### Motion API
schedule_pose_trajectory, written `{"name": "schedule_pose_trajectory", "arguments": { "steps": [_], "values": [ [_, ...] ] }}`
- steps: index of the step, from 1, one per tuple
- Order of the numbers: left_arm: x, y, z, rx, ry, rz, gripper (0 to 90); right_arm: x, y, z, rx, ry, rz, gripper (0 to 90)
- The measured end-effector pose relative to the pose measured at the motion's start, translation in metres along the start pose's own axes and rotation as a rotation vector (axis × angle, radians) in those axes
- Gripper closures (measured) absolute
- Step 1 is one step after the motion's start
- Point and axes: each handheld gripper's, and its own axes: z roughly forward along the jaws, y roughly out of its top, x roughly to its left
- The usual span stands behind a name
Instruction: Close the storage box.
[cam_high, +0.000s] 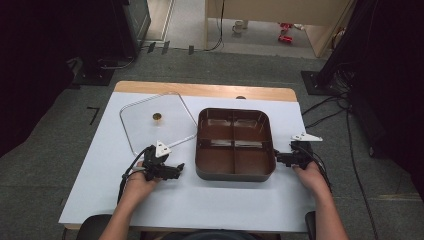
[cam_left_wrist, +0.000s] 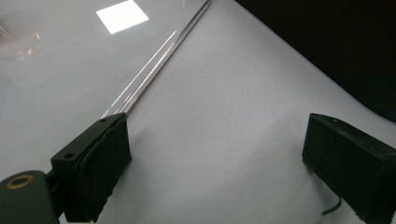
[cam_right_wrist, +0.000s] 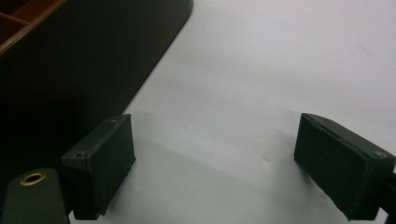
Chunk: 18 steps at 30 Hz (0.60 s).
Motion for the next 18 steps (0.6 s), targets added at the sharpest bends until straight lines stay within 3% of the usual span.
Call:
{"name": "schedule_pose_trajectory", "arguments": {
  "steps": [18],
  "values": [
    [-0.0004, 0.0000, -0.0001, 0.000, 0.001, 0.001, 7.5, 0.0027, 0.0004, 0.0010, 0.011, -0.018, -0.021, 11.6]
  ]
}}
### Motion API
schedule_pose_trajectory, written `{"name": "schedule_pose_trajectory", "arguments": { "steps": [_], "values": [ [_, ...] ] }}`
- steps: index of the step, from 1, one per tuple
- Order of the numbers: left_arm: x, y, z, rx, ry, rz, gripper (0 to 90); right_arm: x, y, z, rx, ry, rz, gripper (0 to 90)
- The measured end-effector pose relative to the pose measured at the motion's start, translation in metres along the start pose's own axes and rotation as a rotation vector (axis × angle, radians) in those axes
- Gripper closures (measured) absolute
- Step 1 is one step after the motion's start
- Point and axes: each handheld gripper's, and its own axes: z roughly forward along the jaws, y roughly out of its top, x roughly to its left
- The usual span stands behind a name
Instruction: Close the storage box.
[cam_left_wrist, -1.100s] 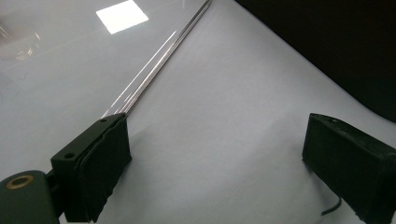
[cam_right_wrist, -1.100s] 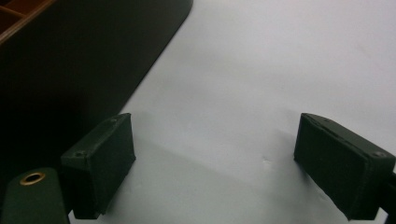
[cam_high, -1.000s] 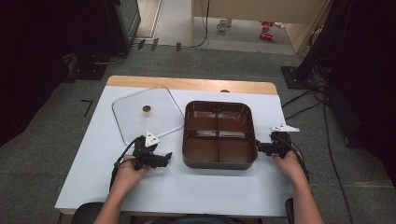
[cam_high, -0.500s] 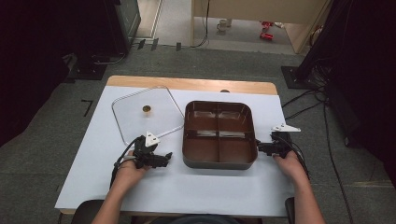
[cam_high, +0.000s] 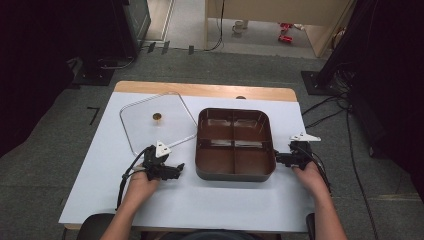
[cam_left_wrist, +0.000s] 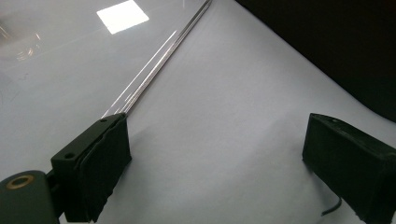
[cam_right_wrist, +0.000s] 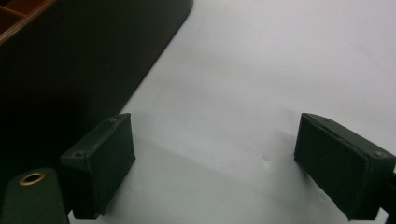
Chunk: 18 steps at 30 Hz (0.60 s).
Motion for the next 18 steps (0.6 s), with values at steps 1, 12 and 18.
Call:
{"name": "schedule_pose_trajectory", "arguments": {
  "steps": [1, 12, 18],
  "values": [
    [-0.0001, 0.0000, -0.0001, 0.000, 0.002, 0.001, 7.5, 0.0001, 0.0000, 0.0001, -0.001, 0.000, 0.000, 11.6],
    [-0.0003, 0.0003, 0.0003, 0.002, 0.001, -0.003, 7.3, 0.0003, 0.0000, 0.0000, 0.001, -0.002, -0.002, 11.5],
    [-0.0008, 0.0007, 0.0001, 0.006, 0.007, -0.007, 7.1, 0.0003, 0.0001, 0.0000, 0.001, -0.002, -0.002, 11.6]
  ]
}}
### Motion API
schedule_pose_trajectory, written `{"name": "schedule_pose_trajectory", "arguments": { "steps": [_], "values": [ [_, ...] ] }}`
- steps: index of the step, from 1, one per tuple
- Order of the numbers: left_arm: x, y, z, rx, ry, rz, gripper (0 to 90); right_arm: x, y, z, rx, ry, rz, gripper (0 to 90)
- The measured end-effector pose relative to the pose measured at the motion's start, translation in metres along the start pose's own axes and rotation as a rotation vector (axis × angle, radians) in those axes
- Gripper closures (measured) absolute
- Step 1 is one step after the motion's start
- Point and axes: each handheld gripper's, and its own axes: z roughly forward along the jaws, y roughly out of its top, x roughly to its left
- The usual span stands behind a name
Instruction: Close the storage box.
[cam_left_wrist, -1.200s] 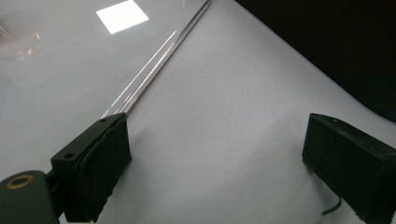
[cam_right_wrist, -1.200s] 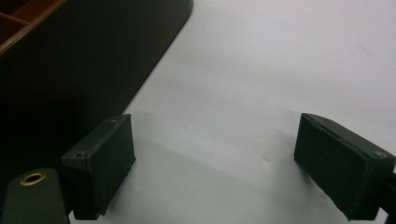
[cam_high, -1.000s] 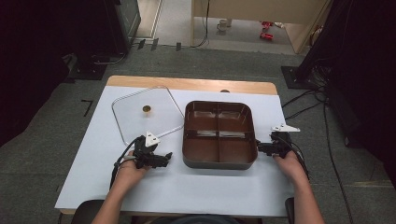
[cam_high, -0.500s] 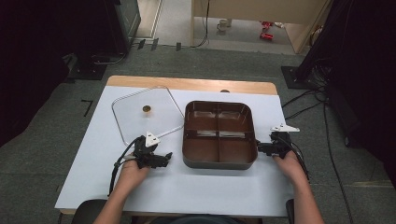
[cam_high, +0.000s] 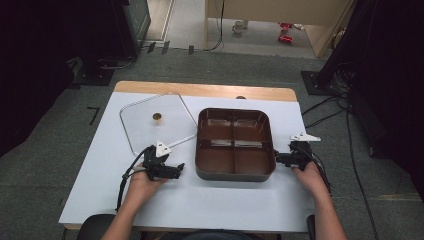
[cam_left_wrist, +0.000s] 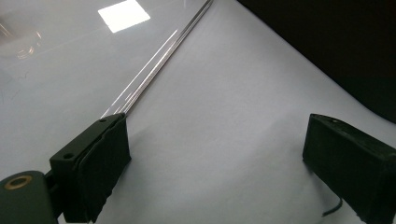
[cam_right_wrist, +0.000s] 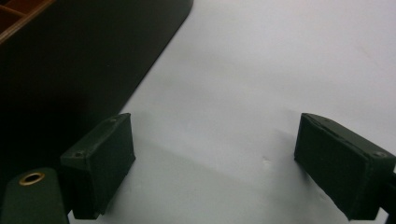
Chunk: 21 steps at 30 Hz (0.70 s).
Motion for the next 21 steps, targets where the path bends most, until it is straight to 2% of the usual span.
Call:
{"name": "schedule_pose_trajectory", "arguments": {
  "steps": [4, 6, 7, 8, 9, 12, 18, 21],
  "values": [
    [-0.002, 0.004, -0.001, 0.032, 0.017, -0.013, 7.7, 0.000, 0.000, 0.000, 0.000, 0.000, 0.001, 11.6],
    [-0.005, 0.010, -0.002, 0.091, 0.021, -0.024, 7.7, 0.000, 0.000, 0.000, -0.001, 0.000, 0.001, 11.6],
    [-0.005, 0.012, -0.003, 0.118, 0.004, -0.017, 7.7, 0.000, 0.000, 0.000, 0.000, 0.000, 0.000, 11.5],
    [-0.006, 0.013, -0.004, 0.132, -0.021, -0.007, 7.6, 0.000, 0.000, 0.000, -0.001, 0.000, 0.001, 11.6],
    [-0.006, 0.014, -0.004, 0.141, -0.028, -0.004, 7.7, 0.000, 0.000, 0.000, 0.000, 0.000, 0.000, 11.6],
    [-0.006, 0.016, -0.007, 0.137, -0.054, 0.000, 14.7, 0.000, 0.000, 0.000, 0.000, 0.000, 0.000, 11.5],
    [-0.005, 0.021, -0.012, 0.136, -0.066, 0.007, 14.8, 0.000, 0.000, 0.000, 0.000, 0.000, 0.000, 11.6],
    [-0.003, 0.024, -0.016, 0.144, -0.092, -0.004, 14.6, 0.000, 0.000, 0.000, 0.000, 0.000, 0.001, 11.5]
  ]
}}
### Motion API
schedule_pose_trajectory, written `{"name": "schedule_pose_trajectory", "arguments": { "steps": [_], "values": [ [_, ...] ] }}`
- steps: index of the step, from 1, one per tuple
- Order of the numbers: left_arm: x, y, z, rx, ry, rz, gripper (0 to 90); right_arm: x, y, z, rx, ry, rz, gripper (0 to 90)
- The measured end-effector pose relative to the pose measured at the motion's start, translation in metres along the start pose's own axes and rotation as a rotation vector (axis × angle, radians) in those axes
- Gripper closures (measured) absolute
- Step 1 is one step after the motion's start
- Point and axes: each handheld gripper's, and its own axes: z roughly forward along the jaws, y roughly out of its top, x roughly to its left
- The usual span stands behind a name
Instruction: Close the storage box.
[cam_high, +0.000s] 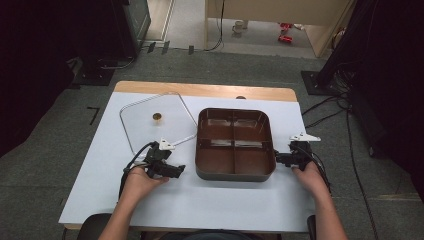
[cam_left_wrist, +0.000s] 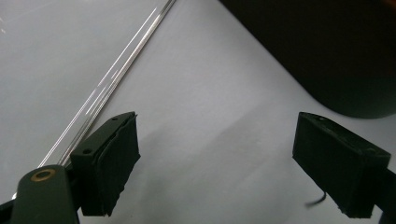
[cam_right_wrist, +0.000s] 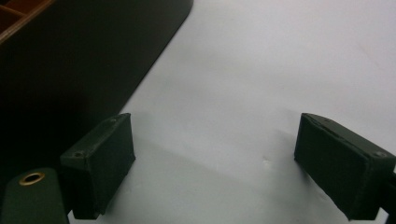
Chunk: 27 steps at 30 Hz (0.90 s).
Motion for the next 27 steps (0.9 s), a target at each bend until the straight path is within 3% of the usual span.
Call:
{"name": "schedule_pose_trajectory", "arguments": {
  "steps": [5, 9, 21, 27],
  "values": [
    [0.006, 0.003, -0.009, -0.035, 0.005, -0.006, 15.2, 0.000, 0.000, 0.000, 0.000, 0.000, 0.000, 11.6],
    [0.011, 0.006, -0.009, -0.042, -0.051, 0.003, 20.0, 0.000, 0.000, 0.000, 0.000, 0.000, -0.001, 11.5],
    [0.028, 0.015, -0.012, -0.065, -0.043, -0.012, 22.2, 0.000, 0.000, 0.000, 0.000, 0.000, -0.001, 11.5],
    [0.035, 0.025, -0.009, -0.056, -0.030, 0.008, 23.0, 0.000, 0.000, 0.000, 0.001, 0.000, -0.001, 11.5]
  ]
}}
